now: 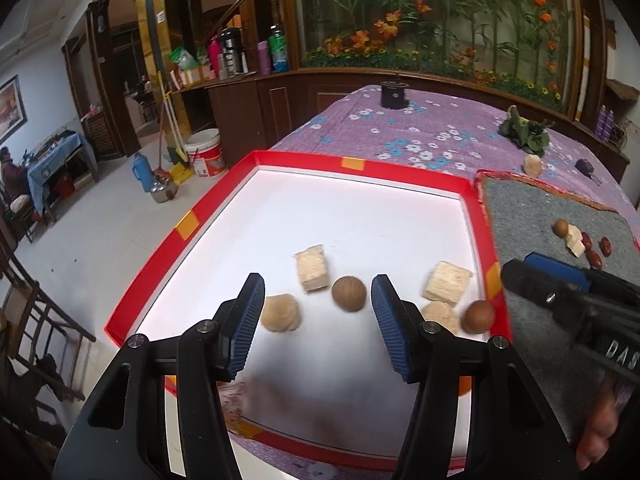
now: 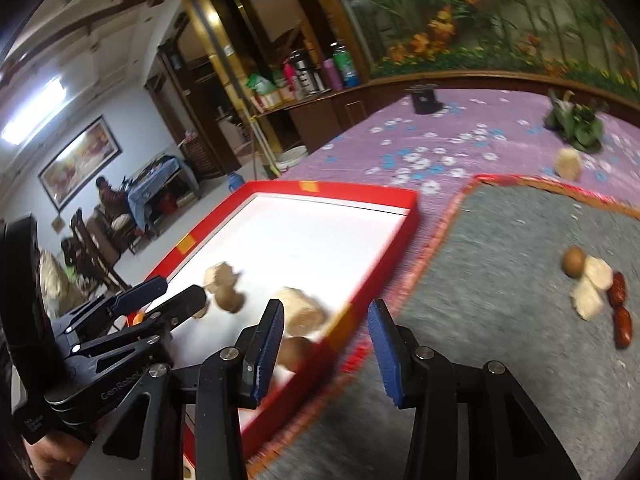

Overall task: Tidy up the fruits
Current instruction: 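Grasp a red date with the right tool while the left tool grasps another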

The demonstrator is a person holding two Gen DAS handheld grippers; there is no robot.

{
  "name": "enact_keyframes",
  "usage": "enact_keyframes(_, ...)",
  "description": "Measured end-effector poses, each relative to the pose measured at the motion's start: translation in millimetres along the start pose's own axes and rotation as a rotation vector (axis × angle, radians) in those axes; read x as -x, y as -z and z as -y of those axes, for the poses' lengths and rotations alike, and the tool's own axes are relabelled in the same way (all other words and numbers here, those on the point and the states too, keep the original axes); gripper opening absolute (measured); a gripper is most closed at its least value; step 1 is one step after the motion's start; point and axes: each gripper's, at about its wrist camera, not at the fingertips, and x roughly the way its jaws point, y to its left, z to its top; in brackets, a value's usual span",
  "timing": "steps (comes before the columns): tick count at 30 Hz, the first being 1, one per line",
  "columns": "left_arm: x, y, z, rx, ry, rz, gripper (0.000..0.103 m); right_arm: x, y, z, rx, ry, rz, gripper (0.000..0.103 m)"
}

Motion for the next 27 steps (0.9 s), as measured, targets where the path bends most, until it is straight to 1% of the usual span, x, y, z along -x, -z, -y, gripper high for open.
enact_keyframes(4,5,-1,17,-0.04,0.027,0.004,0.056,23,4,21,-0.011,0.047,0.026,0.042)
enact_keyframes(8,9,-1,40,-0.088,0.069,0.002,0.056,54,14,55,-0.047,0.117,0.043,0.043)
enact_keyframes(13,15,-1,80,-0.172,0.145,-0.007,0.056,95,24,107,-0.084,0.279,0.055,0.043)
enact_keyframes(14,17,-1,90,-0.192,0.164,-0.009,0.056,104,24,121,-0.102,0.326,0.053,0.043)
enact_keyframes(16,20,-1,108,-0.231,0.2,-0.013,0.056,112,21,144,-0.138,0.39,0.029,0.043)
enact_keyframes(18,24,-1,126,-0.267,0.23,-0.016,0.056,114,16,171,-0.201,0.457,-0.015,0.043)
enact_keyframes(19,26,-1,137,-0.289,0.246,-0.018,0.056,111,11,181,-0.211,0.487,-0.037,0.043)
enact_keyframes(21,31,0,152,-0.32,0.274,-0.02,0.056,101,1,192,-0.183,0.56,-0.059,0.043)
enact_keyframes(22,33,0,160,-0.337,0.291,-0.025,0.056,94,-4,194,-0.163,0.566,-0.07,0.043)
enact_keyframes(24,36,1,170,-0.362,0.306,-0.036,0.056,82,-9,199,-0.15,0.546,-0.093,0.043)
enact_keyframes(25,36,1,175,-0.372,0.312,-0.042,0.056,77,-11,200,-0.151,0.549,-0.096,0.036)
enact_keyframes(26,36,1,180,-0.377,0.316,-0.048,0.056,70,-12,202,-0.14,0.581,-0.11,0.027)
enact_keyframes(27,36,0,183,-0.381,0.322,-0.052,0.056,68,-12,201,-0.121,0.612,-0.112,0.025)
